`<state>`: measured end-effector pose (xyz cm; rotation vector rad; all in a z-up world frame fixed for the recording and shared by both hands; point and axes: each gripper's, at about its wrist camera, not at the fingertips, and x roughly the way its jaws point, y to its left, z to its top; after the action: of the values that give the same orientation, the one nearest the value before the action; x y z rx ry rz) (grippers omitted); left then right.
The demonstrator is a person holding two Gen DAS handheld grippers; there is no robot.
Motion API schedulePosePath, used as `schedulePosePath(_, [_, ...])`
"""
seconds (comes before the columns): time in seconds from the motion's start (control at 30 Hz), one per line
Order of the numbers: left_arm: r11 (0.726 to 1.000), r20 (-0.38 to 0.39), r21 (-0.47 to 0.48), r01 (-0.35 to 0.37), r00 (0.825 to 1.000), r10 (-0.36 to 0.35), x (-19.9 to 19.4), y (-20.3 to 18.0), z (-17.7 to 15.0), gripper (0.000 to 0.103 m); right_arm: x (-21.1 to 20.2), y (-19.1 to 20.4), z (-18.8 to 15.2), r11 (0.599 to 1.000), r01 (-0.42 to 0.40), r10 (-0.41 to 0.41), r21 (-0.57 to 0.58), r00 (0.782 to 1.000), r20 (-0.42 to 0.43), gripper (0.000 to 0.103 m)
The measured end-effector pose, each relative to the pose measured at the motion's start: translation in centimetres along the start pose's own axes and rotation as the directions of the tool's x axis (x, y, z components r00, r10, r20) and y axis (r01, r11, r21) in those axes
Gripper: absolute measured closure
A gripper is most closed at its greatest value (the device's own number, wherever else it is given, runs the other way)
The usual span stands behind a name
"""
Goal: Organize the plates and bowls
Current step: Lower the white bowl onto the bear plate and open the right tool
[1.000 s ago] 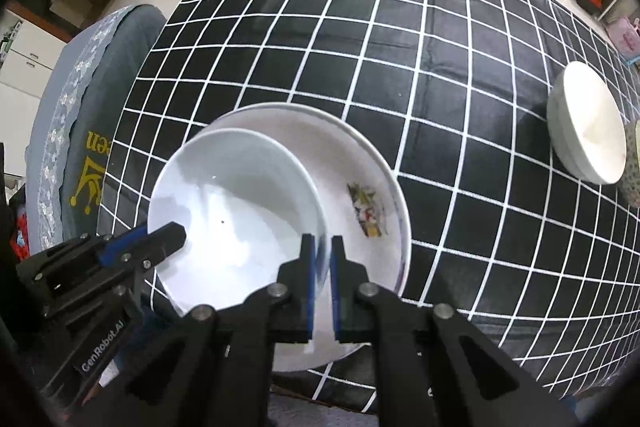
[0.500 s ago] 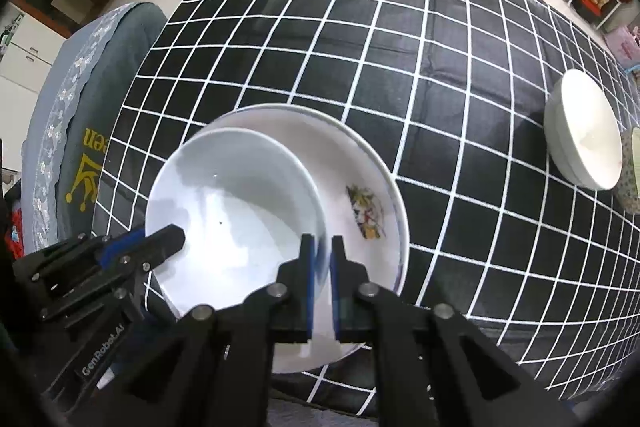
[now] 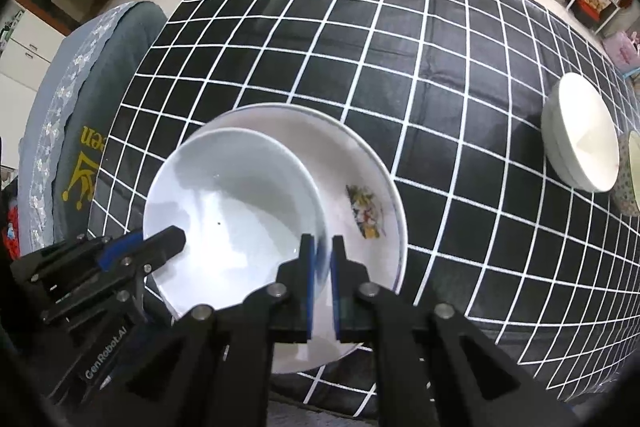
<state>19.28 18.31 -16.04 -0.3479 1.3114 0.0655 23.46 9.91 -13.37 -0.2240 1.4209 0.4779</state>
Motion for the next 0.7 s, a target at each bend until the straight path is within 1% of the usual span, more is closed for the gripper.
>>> schedulePosePath(0.1, [1.0,0.002,0.009,0.004,1.0,-0.004,0.0,0.1,-0.1,0.094,0.0,-0.1,-0.1,1.0,0.0,0.0,-0.009,1.0,0.004,0.093])
schedulePosePath(0.23, [1.0,0.004,0.025,-0.016,1.0,0.016,0.0,-0.4,-0.3,0.094,-0.2,0.3,-0.6,0.999,0.035,-0.035,-0.013,0.999,0.021,0.093])
schedulePosePath(0.4, [1.0,-0.009,0.016,0.006,1.0,-0.006,0.1,-0.6,-0.4,0.094,-0.3,-0.2,-0.7,0.999,0.035,-0.035,-0.004,0.999,0.009,0.093])
schedulePosePath(0.5, [1.0,-0.015,0.012,0.007,1.0,-0.007,0.2,-1.0,-0.6,0.094,-0.5,-0.4,-0.9,0.999,0.04,-0.04,0.001,0.999,0.013,0.093])
schedulePosePath(0.6, [1.0,-0.017,0.003,0.019,1.0,-0.019,0.0,-1.5,-0.8,0.093,-1.1,-0.9,-1.3,0.999,0.035,-0.035,0.013,0.999,0.035,0.093])
schedulePosePath(0.7, [1.0,0.002,0.013,0.024,1.0,-0.024,-0.7,-2.4,-0.8,0.093,-2.2,-1.6,-1.6,0.999,0.03,-0.031,0.022,0.998,0.054,0.093])
